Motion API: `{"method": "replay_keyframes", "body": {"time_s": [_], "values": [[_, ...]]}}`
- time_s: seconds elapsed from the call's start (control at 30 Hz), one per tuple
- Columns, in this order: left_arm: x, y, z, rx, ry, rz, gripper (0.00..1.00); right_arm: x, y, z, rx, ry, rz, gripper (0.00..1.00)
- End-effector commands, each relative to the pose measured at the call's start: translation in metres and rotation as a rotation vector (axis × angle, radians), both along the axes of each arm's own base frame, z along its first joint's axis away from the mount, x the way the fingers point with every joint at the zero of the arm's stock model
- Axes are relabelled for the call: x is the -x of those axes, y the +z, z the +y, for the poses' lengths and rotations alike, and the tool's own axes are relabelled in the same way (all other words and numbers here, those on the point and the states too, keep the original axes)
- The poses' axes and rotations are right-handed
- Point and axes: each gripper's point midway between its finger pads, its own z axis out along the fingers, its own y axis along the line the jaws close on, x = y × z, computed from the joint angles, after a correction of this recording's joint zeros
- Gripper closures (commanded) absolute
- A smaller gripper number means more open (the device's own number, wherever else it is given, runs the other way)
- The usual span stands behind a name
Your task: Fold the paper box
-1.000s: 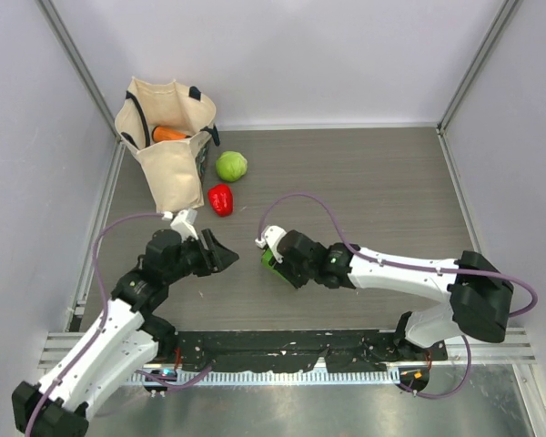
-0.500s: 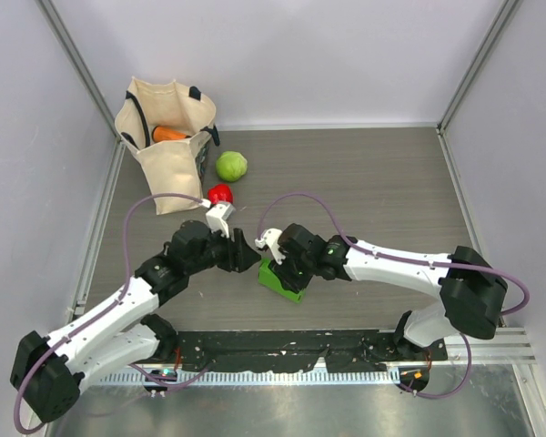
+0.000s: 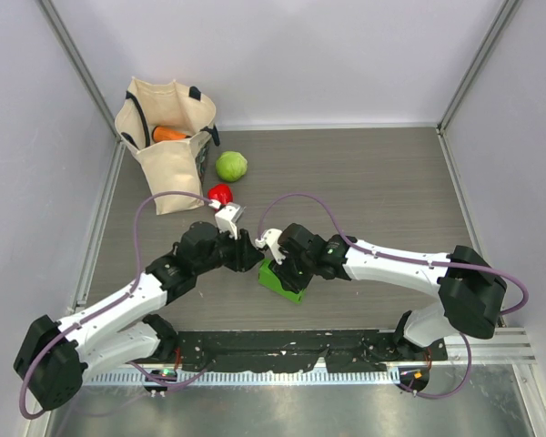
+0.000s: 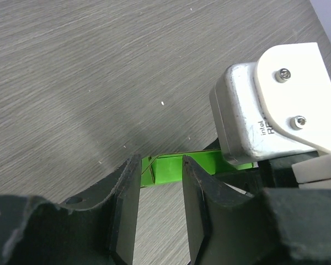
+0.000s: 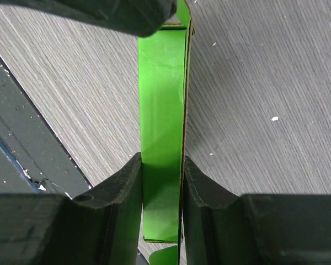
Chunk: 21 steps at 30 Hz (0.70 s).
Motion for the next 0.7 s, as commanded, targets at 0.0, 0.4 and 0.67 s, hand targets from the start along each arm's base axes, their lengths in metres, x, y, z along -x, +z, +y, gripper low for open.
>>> {"method": "replay_keyframes", "body": {"time_s": [0.0,0.4,0.67], "values": [[-0.004,0.007,-0.008,0.030,-0.033,-0.048,0.61,-0.009,0.017,0.009,-0.060,-0.017,-0.038,0.86],[-0.005,0.008,0.001,0.106,0.045,-0.083,0.62,-0.009,0.023,0.011,-0.099,-0.022,-0.037,0.87],[-0.011,0.004,0.000,0.075,0.036,-0.112,0.60,-0.009,0.021,0.011,-0.094,-0.012,-0.033,0.87]]}}
